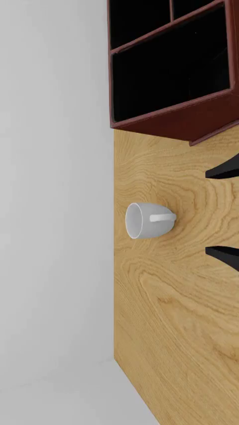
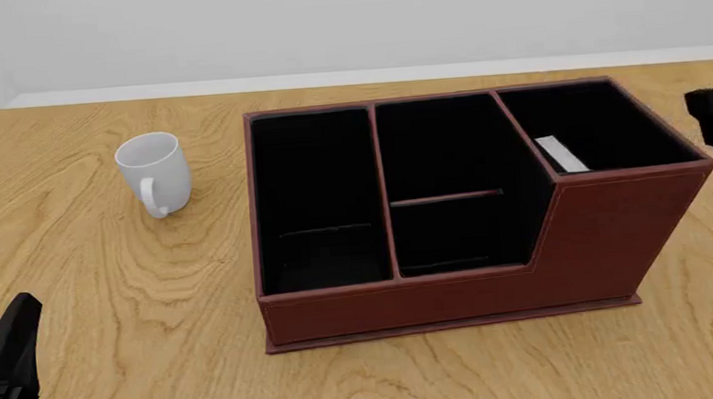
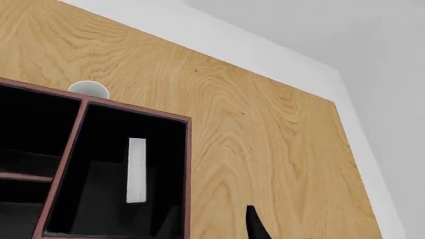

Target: Pick up the book and place it in the right compartment of the caddy.

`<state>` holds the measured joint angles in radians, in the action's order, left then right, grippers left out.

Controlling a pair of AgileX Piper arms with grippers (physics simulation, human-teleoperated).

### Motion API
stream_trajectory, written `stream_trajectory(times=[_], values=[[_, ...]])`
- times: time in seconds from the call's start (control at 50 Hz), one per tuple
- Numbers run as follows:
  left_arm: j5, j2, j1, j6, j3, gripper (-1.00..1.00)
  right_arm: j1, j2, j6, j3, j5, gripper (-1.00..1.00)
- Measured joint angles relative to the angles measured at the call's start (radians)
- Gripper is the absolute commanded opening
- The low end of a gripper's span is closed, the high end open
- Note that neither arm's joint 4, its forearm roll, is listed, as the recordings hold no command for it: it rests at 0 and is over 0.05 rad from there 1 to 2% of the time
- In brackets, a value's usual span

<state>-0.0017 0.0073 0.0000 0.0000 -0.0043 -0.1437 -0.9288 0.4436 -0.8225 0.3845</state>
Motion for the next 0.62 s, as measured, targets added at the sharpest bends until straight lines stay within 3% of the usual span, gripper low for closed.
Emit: stream_trajectory(times=[0.2, 0.44, 0.62], values=[[0.000, 0.000, 0.000, 0.000, 0.000, 1.00, -0.061, 0.156, 0.004, 0.156, -0.155, 1.00], [0.000, 0.000, 0.000, 0.000, 0.000, 1.00, -0.057, 0.465, -0.112, 0.446, -0.335, 1.00], [0.000, 0.000, 0.000, 0.000, 0.000, 1.00, -0.075, 0.717, -0.145, 0.661, -0.408, 1.00]])
